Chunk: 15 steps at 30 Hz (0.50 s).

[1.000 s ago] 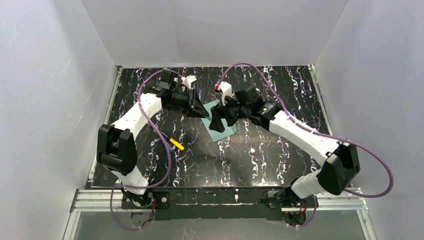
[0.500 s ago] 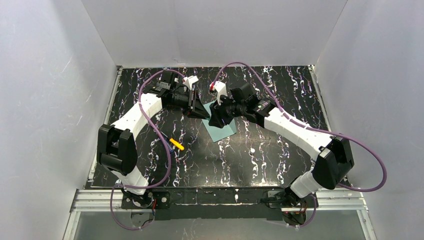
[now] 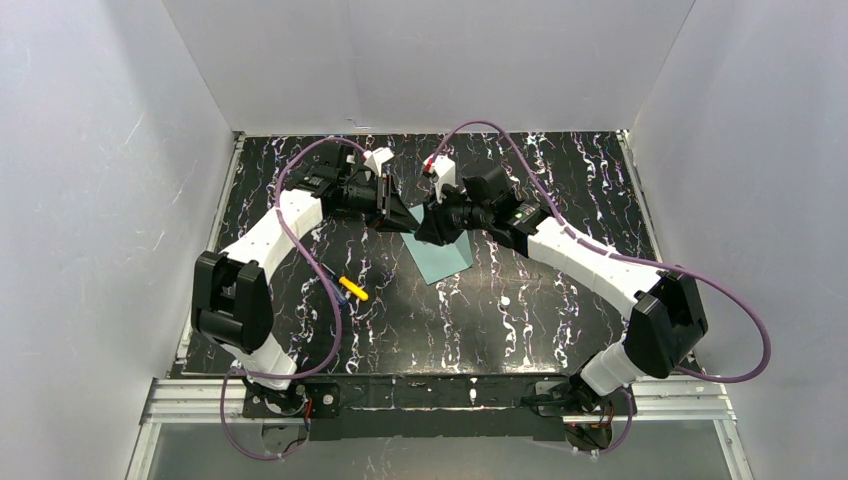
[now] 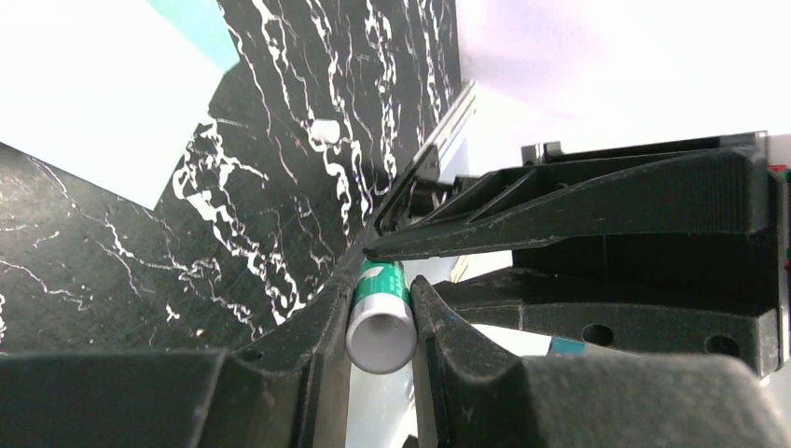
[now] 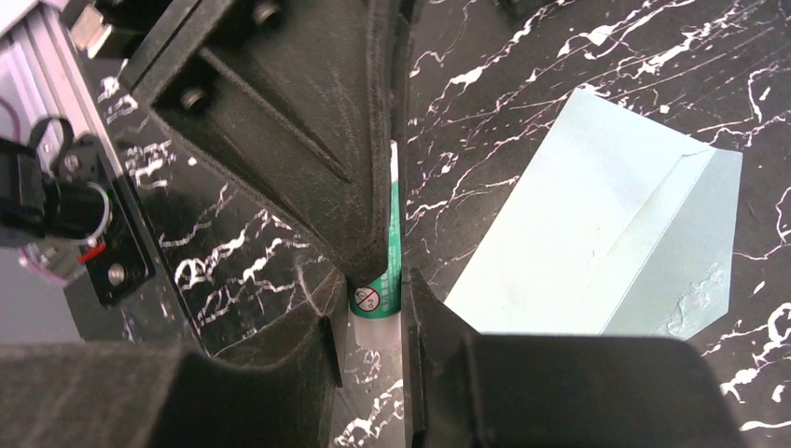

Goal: Place the letter into the envelope and seal it

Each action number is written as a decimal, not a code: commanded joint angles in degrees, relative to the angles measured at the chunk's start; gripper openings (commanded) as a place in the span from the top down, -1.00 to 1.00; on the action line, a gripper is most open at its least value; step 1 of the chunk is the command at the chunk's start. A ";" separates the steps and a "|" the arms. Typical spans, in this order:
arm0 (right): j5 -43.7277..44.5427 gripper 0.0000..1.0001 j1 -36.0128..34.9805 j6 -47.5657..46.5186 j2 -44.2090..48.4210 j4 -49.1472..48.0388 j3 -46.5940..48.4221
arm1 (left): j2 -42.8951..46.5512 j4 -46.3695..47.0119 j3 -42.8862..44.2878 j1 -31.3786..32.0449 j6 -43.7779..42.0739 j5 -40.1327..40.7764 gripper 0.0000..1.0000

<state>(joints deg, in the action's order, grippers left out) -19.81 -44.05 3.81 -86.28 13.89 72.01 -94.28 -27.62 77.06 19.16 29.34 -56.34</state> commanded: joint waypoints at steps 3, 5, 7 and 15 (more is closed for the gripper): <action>2.85 0.63 -0.41 15.04 2.24 -16.61 -3.69 | 6.35 34.94 -9.98 0.96 25.25 9.34 0.63; 3.36 0.63 -0.40 18.73 1.73 -18.97 -3.63 | 6.62 36.53 -10.15 1.42 24.94 13.07 0.67; 3.83 0.61 -0.34 22.60 0.83 -21.26 -3.69 | 6.82 36.75 -9.54 1.73 23.90 14.91 0.69; 4.05 0.18 -0.33 29.86 -1.47 -23.75 -1.78 | 7.61 37.64 -9.67 1.86 23.64 20.39 0.96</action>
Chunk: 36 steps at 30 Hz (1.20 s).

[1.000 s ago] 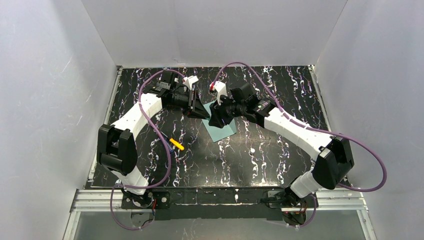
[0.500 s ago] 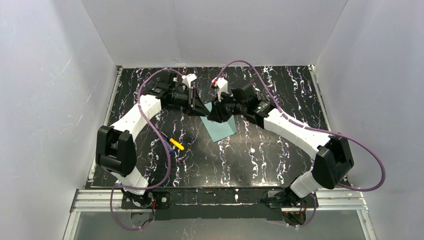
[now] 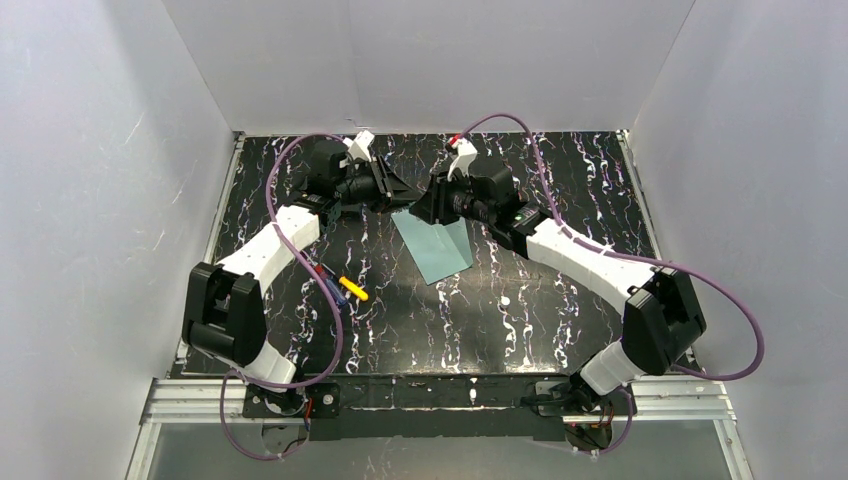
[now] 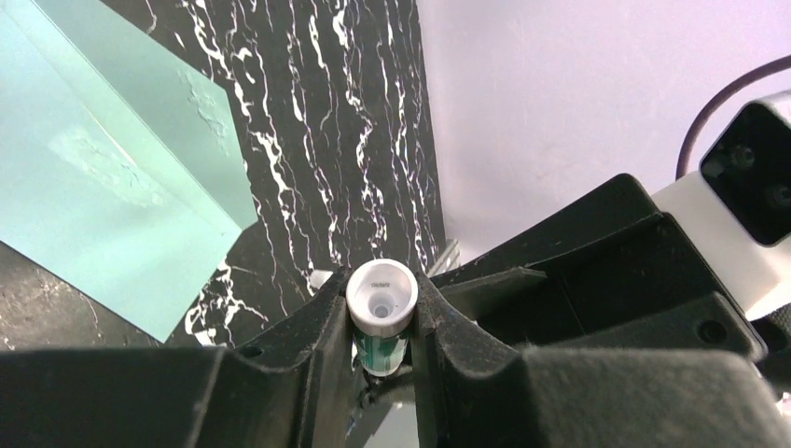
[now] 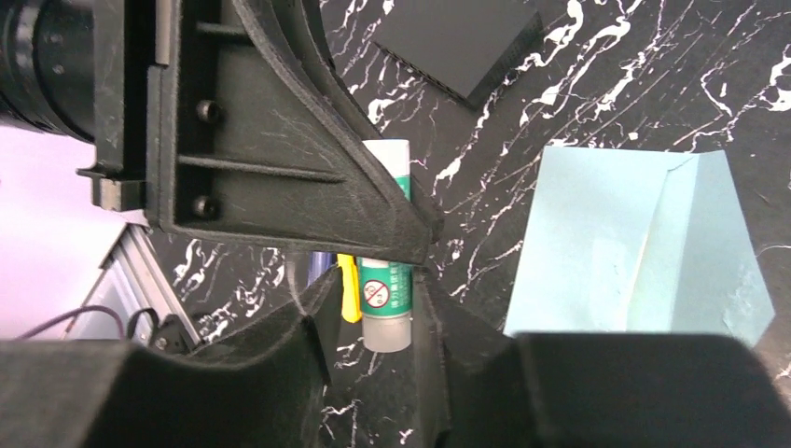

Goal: Place the letter into the envelope and seal it

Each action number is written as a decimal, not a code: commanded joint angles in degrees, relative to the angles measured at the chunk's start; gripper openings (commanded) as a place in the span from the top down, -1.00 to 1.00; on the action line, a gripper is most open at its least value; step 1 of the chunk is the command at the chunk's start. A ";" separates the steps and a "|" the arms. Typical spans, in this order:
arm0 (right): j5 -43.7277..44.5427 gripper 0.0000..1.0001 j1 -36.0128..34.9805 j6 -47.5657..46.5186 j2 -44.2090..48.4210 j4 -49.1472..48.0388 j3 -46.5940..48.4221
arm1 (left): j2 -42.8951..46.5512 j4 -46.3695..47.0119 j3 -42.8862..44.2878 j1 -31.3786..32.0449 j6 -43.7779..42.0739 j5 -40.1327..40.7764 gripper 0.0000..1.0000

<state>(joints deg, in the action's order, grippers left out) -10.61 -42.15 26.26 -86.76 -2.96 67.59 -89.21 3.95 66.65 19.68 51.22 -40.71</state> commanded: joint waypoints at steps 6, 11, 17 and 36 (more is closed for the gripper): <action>-3.06 0.14 -2.15 7.47 -1.74 -3.90 4.04 | 2.74 6.07 0.01 1.33 0.54 4.59 1.00; -3.79 0.35 -2.13 7.76 -3.92 -1.29 6.79 | 2.11 6.07 1.29 1.28 0.32 4.03 1.00; -3.66 0.70 -2.14 10.47 -5.26 -1.96 8.05 | 1.62 6.12 2.47 1.16 2.33 2.80 0.76; -9.77 -0.67 8.17 10.93 7.47 -8.76 -0.24 | 2.57 9.41 2.12 -2.98 -19.51 -16.40 1.00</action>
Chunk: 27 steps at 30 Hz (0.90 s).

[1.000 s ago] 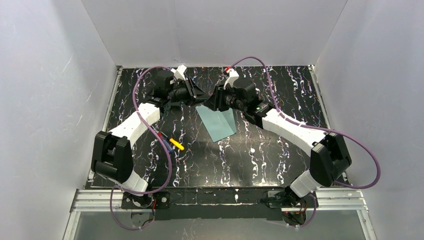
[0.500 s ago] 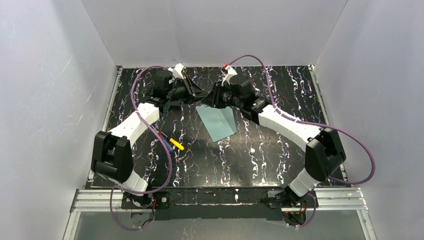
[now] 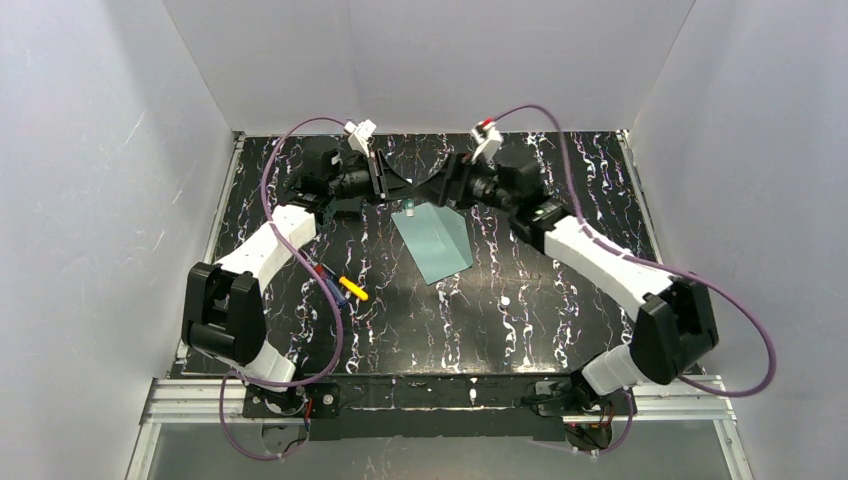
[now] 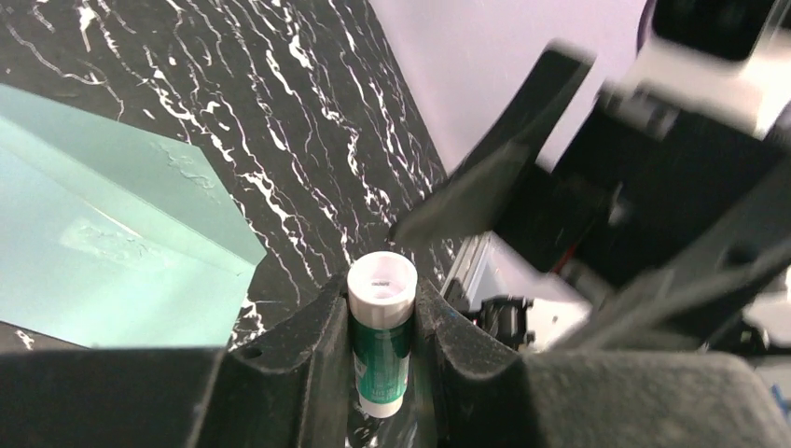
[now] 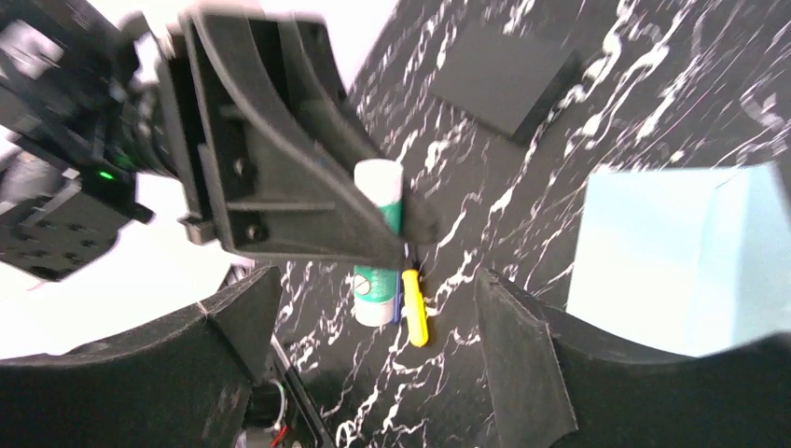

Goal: Place the letter into the envelope and seal it

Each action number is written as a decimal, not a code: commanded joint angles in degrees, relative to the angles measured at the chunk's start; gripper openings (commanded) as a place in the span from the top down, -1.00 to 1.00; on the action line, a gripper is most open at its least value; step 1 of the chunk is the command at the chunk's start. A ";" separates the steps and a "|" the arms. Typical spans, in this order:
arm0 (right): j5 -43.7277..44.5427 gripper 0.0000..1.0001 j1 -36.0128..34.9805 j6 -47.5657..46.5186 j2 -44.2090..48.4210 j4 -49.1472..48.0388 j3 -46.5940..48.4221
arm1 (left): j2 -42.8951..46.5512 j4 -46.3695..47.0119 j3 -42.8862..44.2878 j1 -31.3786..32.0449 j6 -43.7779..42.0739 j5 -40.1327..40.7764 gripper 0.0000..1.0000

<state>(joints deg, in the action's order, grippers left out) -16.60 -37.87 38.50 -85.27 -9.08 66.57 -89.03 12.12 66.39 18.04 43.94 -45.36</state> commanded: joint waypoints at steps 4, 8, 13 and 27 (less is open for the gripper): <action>-2.83 -0.51 4.64 -2.02 3.32 11.44 8.88 | 2.94 1.24 2.61 -1.28 -24.16 -19.27 1.00; -4.51 -0.30 4.64 -2.19 -2.92 27.74 19.18 | 4.63 1.06 1.47 -1.25 -38.26 -17.54 1.00; -8.20 -0.31 4.65 -3.15 -10.41 40.87 32.31 | 3.46 -2.86 3.82 -1.08 -52.40 -13.71 1.00; -11.74 -0.26 3.83 -1.41 -17.37 43.10 40.32 | 0.17 -18.95 11.06 1.24 -80.52 -5.31 1.00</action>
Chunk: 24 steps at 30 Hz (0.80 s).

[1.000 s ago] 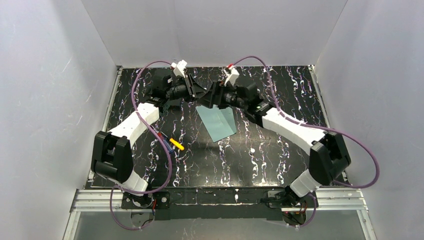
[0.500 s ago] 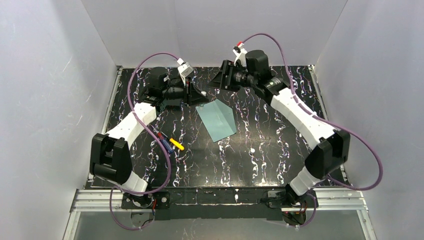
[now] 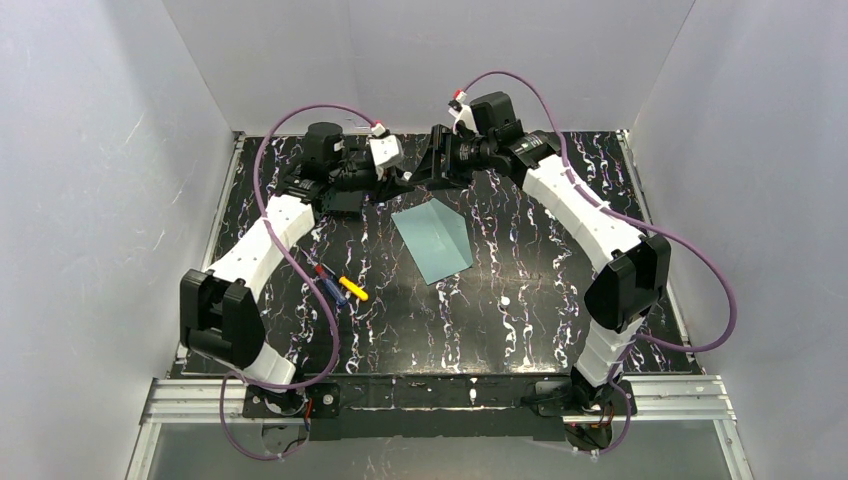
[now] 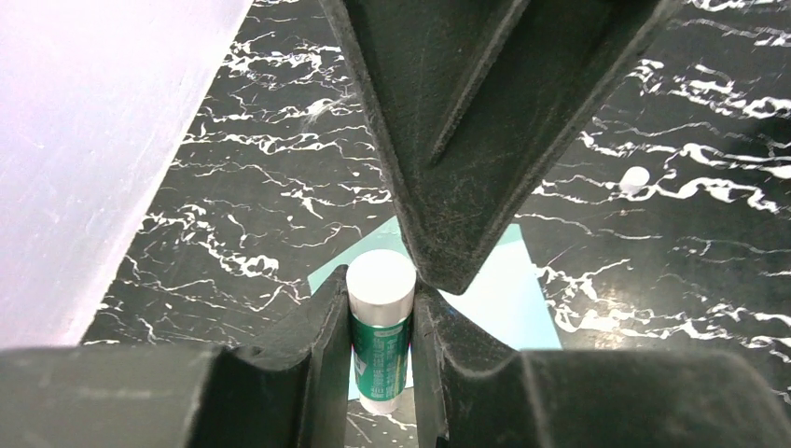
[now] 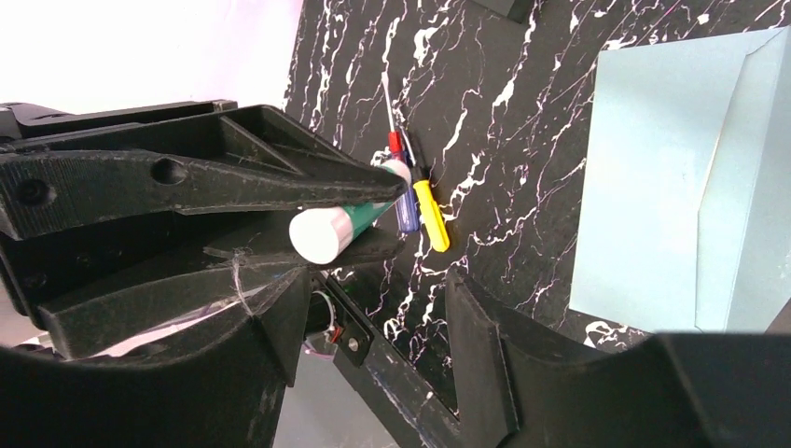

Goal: Place the letter into the envelope and seal it

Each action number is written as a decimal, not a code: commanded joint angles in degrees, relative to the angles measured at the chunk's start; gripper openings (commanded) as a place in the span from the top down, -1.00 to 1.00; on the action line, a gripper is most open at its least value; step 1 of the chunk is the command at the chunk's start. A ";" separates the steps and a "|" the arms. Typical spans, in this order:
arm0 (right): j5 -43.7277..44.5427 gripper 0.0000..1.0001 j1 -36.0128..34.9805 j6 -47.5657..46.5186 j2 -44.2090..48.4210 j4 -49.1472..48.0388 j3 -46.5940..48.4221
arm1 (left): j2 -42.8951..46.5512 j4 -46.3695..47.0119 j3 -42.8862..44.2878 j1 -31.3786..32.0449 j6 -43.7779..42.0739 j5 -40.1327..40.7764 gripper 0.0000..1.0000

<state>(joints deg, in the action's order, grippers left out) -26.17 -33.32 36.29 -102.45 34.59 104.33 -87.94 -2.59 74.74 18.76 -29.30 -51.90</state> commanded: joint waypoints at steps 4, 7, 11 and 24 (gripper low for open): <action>-2.05 -0.26 -0.85 2.34 0.99 -5.00 0.22 | -1.35 -6.43 3.58 1.47 -9.75 2.02 1.00; -1.32 -0.17 -0.87 4.63 2.39 -9.17 -2.74 | -1.21 -7.81 3.57 1.95 -11.01 2.78 1.00; 0.46 0.03 -0.93 5.94 1.90 -9.10 -3.47 | -0.83 -8.21 3.10 2.62 -11.74 3.23 1.00; 3.63 0.15 -3.53 4.83 -2.16 -5.88 -0.52 | -0.70 -8.13 3.75 3.21 -10.66 4.38 1.00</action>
<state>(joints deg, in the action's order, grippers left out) -23.92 -35.20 41.45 -102.59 28.51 101.03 -89.82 -9.91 76.18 21.61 -40.01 -47.77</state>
